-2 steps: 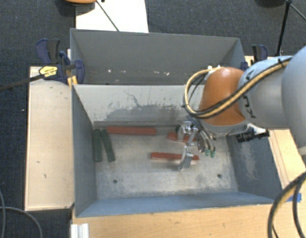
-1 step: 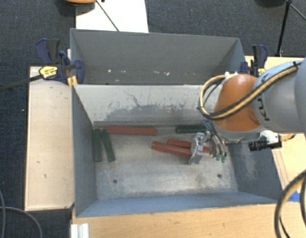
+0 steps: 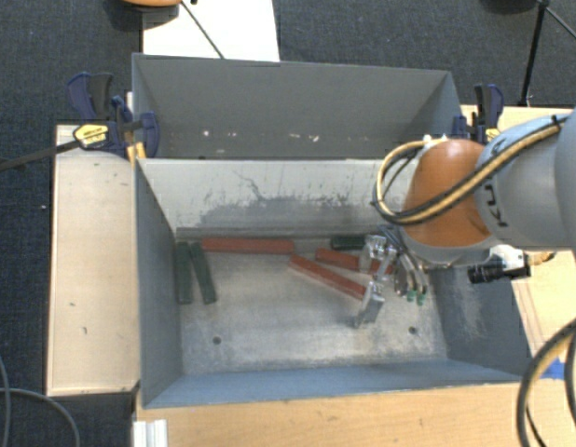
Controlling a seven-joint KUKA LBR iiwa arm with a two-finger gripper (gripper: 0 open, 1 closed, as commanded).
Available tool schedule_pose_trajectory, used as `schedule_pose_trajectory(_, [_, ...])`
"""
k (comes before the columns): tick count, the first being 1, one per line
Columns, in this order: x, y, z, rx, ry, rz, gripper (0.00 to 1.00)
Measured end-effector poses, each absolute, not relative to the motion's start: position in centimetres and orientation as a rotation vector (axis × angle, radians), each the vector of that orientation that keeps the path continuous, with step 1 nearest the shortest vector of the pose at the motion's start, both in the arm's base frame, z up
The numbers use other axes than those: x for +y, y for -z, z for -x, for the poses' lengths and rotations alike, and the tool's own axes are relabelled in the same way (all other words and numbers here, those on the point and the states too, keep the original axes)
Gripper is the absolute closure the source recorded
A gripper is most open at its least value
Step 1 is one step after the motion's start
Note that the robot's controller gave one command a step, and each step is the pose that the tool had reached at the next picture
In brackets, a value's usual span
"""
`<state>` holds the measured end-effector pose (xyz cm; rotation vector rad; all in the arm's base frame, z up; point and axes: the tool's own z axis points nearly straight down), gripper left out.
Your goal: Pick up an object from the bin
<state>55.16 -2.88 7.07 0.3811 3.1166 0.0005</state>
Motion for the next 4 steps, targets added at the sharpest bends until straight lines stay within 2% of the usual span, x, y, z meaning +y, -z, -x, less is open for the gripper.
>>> schedule_pose_trajectory(1, [-2.88, -7.15, -55.20, 3.115, 0.000, -0.380, 1.00])
schedule_pose_trajectory(2, [-2.87, -7.07, -55.16, 3.117, 0.000, -0.379, 0.00])
schedule_pose_trajectory(3, [-2.88, -7.12, -55.18, 3.116, 0.000, -0.378, 1.00])
schedule_pose_trajectory(4, [-2.88, -7.12, -55.18, 3.116, 0.000, -0.378, 1.00])
